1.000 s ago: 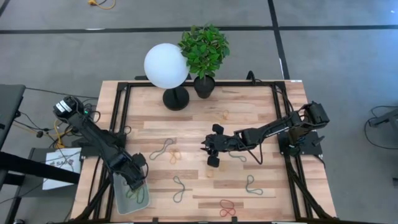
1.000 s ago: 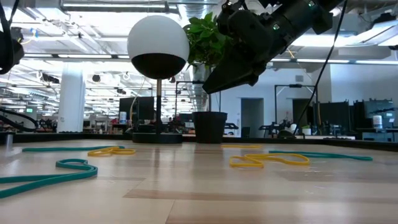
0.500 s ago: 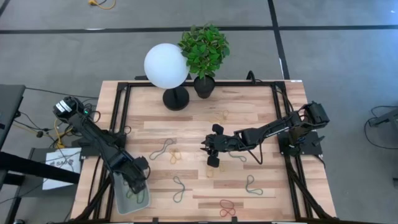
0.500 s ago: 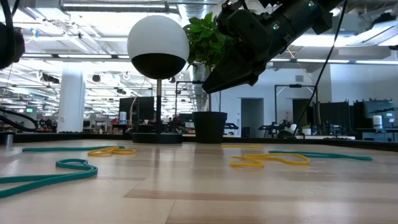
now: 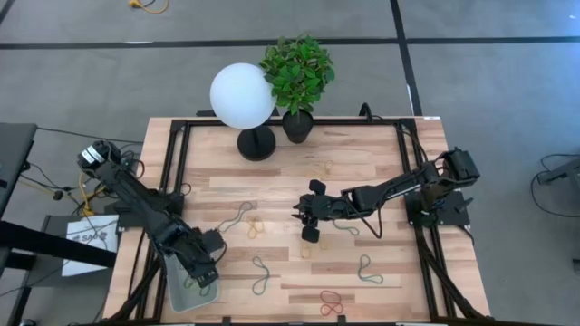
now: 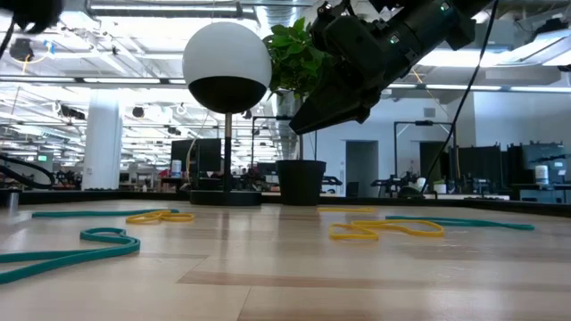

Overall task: Pick and place items into bin
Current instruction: Put the yellow rubber band into the gray bin

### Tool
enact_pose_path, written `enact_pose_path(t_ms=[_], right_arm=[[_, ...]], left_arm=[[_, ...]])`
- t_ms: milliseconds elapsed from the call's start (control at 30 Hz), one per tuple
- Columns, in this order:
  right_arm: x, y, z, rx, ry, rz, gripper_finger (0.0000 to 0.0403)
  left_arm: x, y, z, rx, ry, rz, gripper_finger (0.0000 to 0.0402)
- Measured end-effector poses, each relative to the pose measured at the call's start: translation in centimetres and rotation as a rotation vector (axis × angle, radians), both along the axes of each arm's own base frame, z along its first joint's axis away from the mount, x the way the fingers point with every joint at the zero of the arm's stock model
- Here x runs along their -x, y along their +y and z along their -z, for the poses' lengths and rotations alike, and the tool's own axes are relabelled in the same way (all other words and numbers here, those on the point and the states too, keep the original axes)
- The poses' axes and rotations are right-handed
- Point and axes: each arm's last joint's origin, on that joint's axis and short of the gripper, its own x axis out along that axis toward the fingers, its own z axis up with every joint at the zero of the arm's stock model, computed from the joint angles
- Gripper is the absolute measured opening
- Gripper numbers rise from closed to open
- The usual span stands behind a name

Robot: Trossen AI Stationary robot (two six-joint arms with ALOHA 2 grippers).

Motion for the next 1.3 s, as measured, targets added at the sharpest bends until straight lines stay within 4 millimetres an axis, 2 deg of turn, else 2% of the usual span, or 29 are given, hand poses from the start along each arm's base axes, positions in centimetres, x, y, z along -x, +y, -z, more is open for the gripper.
enact_pose_path(t_ms=[167, 267, 433, 533, 767, 833, 967, 1133, 1300], right_arm=[[0.0, 0.0, 0.0, 0.0, 0.0, 0.0, 0.0111], [0.0, 0.0, 0.0, 0.0, 0.001, 0.0, 0.0111], [0.2, 0.3, 0.2, 0.012, 0.029, -0.008, 0.0111], [0.8, -0.3, 0.5, 0.062, 0.098, 0.055, 0.0111], [3.1, -4.4, -1.0, 0.166, 0.292, 0.175, 0.0111], [3.6, -5.8, -1.6, 0.177, 0.315, 0.2, 0.0111], [4.2, -9.0, -1.4, 0.152, 0.379, 0.281, 0.0111], [4.4, -11.8, 0.6, -0.011, 0.481, 0.229, 0.0111], [3.9, -13.1, 2.7, 0.036, 0.559, 0.079, 0.0111]], left_arm=[[-1.1, 0.0, -3.4, -0.194, -0.224, 0.053, 0.0114], [-1.7, 0.1, -5.0, -0.373, -0.39, 0.101, 0.0114], [-2.3, 1.1, -5.6, -0.69, -0.534, 0.073, 0.0114], [-2.7, 1.8, -5.6, -0.757, -0.542, 0.041, 0.0114], [-3.7, 3.1, -5.6, -0.766, -0.505, 0.02, 0.0114], [-3.8, 3.4, -5.6, -0.817, -0.505, 0.036, 0.0114], [-4.1, 4.0, -5.8, -0.945, -0.521, 0.016, 0.0114], [-4.3, 4.6, -6.0, -1.004, -0.546, -0.088, 0.0114], [-4.3, 4.6, -6.0, -1.01, -0.552, -0.105, 0.0114]])
